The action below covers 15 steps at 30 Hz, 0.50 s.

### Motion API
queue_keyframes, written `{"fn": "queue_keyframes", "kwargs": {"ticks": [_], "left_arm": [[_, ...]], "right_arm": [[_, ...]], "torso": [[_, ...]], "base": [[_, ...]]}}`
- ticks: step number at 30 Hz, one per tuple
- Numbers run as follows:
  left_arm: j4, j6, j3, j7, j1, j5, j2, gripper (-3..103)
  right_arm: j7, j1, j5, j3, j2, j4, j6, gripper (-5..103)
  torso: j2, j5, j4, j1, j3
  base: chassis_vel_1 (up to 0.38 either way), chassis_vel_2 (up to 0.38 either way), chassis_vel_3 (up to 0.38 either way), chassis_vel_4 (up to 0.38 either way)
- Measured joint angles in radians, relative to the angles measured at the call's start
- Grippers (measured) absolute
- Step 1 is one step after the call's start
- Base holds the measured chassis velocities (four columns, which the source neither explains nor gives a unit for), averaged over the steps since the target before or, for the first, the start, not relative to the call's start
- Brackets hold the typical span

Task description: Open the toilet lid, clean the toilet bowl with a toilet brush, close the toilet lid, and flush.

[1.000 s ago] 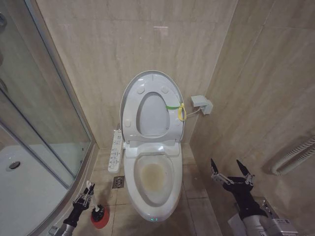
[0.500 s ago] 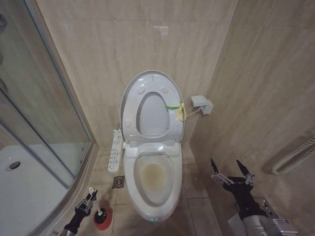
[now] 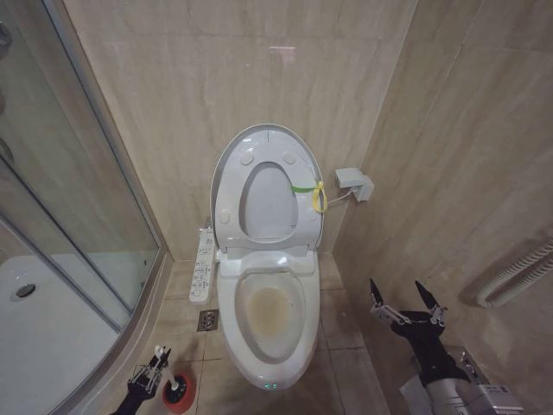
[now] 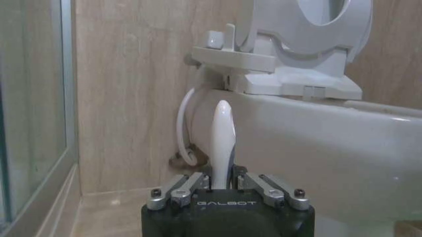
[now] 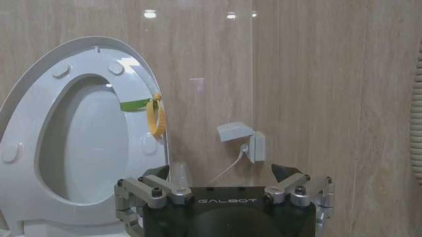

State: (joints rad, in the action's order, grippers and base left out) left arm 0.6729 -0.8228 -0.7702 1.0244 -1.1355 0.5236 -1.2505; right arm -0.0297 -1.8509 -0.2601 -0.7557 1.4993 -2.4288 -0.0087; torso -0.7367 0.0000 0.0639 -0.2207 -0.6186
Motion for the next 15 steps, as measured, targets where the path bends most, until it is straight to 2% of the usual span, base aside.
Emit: {"fn": "queue_keyframes", "kwargs": {"ticks": [15], "left_arm": [[-0.016,-0.002,0.003,0.011,-0.028,-0.030,-0.012,19]], "right_arm": [[0.000,0.000,0.000,0.000,0.000,0.000,0.000,100]], "torso": [[0.000,0.0004,0.0001,0.000,0.000]], "base": [[0.000,0.000,0.000,0.000]]}}
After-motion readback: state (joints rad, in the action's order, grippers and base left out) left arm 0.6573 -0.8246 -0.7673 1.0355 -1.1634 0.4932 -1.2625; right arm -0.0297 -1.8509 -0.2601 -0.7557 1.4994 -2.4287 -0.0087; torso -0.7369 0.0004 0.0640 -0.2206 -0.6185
